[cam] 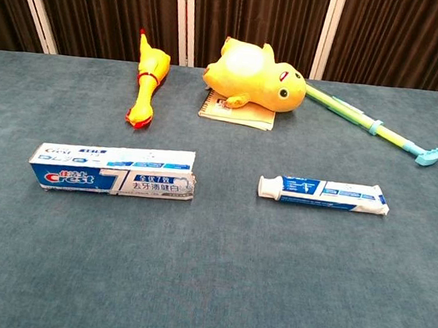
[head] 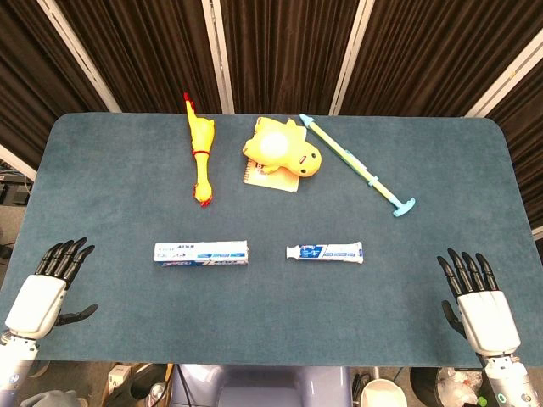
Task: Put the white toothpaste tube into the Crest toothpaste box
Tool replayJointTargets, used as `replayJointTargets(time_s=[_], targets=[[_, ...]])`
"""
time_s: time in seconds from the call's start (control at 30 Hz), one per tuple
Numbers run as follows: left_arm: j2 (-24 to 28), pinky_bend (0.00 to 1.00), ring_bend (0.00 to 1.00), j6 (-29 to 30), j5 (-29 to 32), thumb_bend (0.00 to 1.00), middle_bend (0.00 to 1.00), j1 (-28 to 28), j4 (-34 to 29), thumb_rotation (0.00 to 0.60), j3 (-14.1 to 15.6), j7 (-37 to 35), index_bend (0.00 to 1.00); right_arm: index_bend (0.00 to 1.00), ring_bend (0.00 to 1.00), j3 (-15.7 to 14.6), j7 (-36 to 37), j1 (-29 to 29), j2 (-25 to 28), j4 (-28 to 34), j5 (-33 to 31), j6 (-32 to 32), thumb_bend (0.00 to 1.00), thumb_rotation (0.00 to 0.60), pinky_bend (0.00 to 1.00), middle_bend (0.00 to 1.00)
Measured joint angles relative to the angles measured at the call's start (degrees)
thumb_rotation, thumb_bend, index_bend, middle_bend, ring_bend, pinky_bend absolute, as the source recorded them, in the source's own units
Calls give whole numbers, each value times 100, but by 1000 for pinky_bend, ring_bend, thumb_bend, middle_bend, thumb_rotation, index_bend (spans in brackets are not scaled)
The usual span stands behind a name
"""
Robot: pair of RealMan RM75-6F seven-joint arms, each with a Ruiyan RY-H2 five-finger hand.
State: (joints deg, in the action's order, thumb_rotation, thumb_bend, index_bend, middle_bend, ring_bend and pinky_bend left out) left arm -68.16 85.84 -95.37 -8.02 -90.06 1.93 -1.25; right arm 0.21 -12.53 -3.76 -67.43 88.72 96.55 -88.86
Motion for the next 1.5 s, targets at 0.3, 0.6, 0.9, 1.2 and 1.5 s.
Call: replayJointTargets(time_s=[0.3,0.6,0.9,1.2,1.5], targets=[[37,35,0,-60,19,0,0,-8,-30,600,18,59,0,0,0,-17,-9,10,10,35,17,-11,409,600,0,0],[-6,178,60,-419,158,0,33,-203,-100,600,-77,280,0,0,0,-11,45,15,16,59,-10,-10,409,600,0,0],[-424,289,179,-1413,792,34,140,-932,-397,600,-628,1066,45,0,0,-20,141,-6,38,94,18,4,409,600,0,0],[-1292,312,247,-2454,2024,147,232,-1863,-436,600,-1246,2453,135,0,0,2,209,22,58,125,-61,-17,409,600,0,0],[-1956,353,294,-2886,3315,214,288,-2464,-418,600,-1474,3668,180,0,0,11,258,35,80,153,-65,-50,409,600,0,0]])
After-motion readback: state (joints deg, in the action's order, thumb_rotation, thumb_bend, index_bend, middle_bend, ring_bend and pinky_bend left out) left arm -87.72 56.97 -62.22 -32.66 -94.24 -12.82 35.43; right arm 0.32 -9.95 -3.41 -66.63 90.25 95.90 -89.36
